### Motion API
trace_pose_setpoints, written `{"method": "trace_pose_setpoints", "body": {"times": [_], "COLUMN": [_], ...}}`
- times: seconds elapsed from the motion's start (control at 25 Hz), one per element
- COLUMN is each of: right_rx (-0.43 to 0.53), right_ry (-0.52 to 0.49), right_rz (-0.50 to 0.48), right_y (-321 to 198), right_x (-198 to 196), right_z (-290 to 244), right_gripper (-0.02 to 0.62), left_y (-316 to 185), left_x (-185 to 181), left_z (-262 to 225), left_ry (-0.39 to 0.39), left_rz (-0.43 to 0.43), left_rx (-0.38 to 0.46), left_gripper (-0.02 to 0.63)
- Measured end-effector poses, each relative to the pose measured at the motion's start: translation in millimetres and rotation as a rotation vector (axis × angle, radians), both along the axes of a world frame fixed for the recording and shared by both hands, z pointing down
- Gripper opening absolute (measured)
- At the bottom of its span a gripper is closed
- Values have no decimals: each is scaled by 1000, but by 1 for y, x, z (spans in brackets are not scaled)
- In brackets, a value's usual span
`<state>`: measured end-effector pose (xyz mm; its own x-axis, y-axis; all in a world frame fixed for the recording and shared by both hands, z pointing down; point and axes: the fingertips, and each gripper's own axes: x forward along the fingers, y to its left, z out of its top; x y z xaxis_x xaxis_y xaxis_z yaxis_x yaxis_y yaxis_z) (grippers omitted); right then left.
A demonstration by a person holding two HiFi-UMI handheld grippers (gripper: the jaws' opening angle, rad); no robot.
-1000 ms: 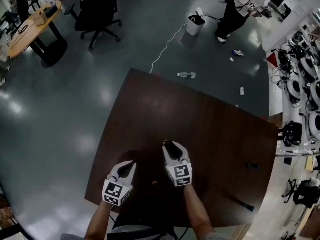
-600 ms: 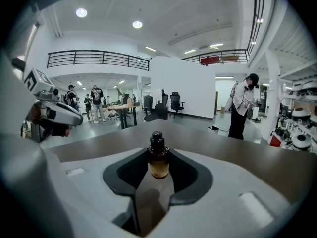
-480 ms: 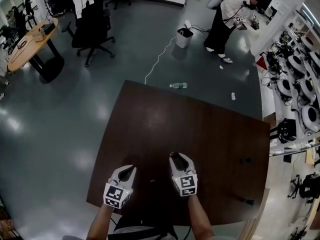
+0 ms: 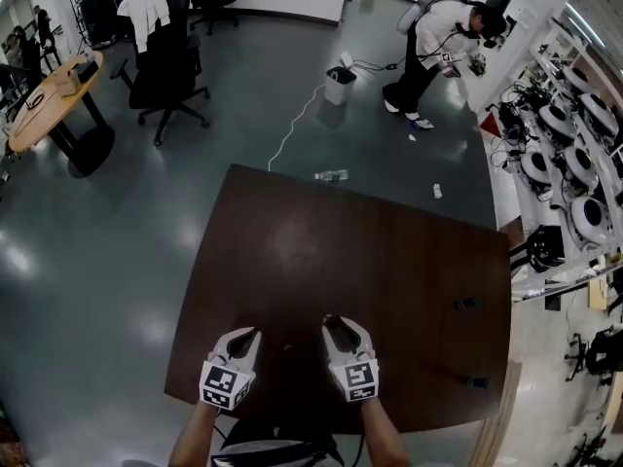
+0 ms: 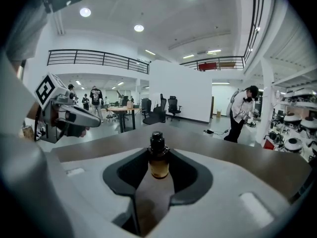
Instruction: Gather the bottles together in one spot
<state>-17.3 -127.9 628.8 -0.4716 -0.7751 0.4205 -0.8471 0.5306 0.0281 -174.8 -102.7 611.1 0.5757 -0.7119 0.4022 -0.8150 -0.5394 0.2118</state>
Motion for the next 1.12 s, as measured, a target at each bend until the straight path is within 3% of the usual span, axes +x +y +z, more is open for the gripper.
{"method": "trace_pose_setpoints", "body": {"times": [0.52,1.12], "right_rx": [-16,-97], "right_ry": [-2,6], "right_rz": [-38,-73], "right_y": [52,85], "right_x": [-17,-30], "right_z": [21,68], "right_gripper": [130,130], "left_y": [27,50], "left_x": [6,10], "left_z": [13,31], "left_ry": [-11,-20], "left_rz": [46,69], "left_rx": [-10,-37], "left_gripper": [1,0]}}
